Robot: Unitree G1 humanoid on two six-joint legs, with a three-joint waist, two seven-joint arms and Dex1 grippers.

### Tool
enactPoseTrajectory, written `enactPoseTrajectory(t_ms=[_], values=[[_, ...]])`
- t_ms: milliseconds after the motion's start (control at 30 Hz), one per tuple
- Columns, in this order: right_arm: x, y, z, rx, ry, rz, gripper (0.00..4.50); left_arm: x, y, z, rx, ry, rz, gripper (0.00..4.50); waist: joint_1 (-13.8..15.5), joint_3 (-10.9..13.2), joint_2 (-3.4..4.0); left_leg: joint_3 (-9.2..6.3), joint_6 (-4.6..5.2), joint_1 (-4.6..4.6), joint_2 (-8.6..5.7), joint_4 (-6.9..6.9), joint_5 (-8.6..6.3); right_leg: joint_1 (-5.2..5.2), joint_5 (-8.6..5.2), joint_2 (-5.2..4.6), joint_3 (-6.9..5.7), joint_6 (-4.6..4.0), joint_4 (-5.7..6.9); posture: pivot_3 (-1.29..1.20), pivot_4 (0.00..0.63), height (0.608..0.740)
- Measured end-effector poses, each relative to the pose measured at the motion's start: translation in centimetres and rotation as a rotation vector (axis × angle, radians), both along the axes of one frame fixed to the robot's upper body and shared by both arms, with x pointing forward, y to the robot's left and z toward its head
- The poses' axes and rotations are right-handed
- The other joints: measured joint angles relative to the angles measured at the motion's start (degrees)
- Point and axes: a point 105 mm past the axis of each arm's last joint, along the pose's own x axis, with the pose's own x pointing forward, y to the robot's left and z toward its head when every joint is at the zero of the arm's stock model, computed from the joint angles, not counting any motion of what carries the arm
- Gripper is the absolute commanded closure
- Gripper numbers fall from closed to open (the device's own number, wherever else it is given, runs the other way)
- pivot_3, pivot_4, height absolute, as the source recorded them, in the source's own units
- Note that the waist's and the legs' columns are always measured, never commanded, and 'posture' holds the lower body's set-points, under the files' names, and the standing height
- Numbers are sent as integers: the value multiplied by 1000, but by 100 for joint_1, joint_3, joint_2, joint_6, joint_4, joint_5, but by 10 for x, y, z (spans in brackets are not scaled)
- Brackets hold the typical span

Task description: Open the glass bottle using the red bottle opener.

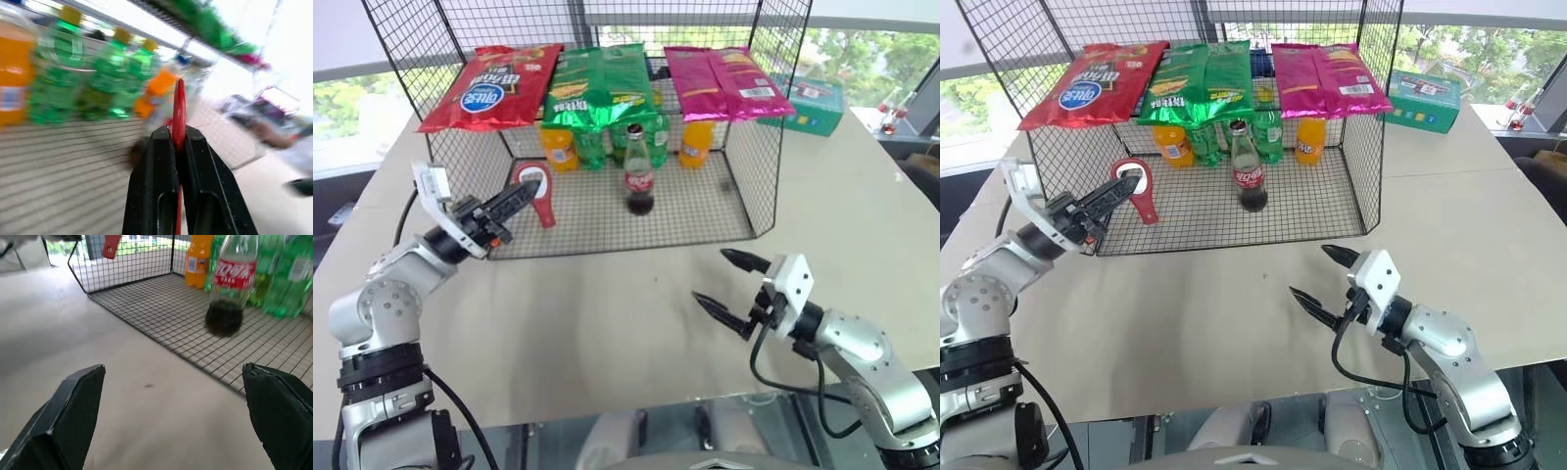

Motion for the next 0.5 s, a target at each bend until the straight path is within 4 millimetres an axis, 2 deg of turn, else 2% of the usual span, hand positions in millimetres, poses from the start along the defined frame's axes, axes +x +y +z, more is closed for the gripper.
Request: enactPoseTrajectory(t_ms=[67, 133, 267, 367, 500], values=[[1, 7, 13, 82, 47, 41, 0, -10, -16, 3, -62, 30, -87, 4455, -14, 1, 1, 5, 0, 3, 0, 4, 0, 0, 0, 0, 6, 0, 8, 0, 150, 740], [-1, 23, 37, 205, 119, 151, 0, -23, -40, 4, -146, 56, -197, 4455, -16, 0, 1, 5, 0, 5, 1, 5, 0, 0, 0, -1, 6, 0, 11, 0, 150, 740], [-5, 50, 60, 316, 230, 319, 0, -34, -75, 5, -248, 65, -313, 4455, 2, -1, -3, 0, 0, 2, 1, 8, 0, 0, 0, 0, 0, -1, 11, 0, 150, 740], [0, 66, 65, 318, 288, 388, 0, -42, -99, 5, -278, 72, -388, 4455, -3, -2, -4, 6, 0, 2, -4, 11, 0, -1, 0, -2, 4, -1, 13, 0, 150, 740], [11, 75, 73, 338, 330, 418, 0, -42, -111, 5, -298, 73, -399, 4455, -5, -2, -3, 6, 0, 0, -5, 10, 0, -4, 0, -1, 3, -1, 12, 0, 150, 740]])
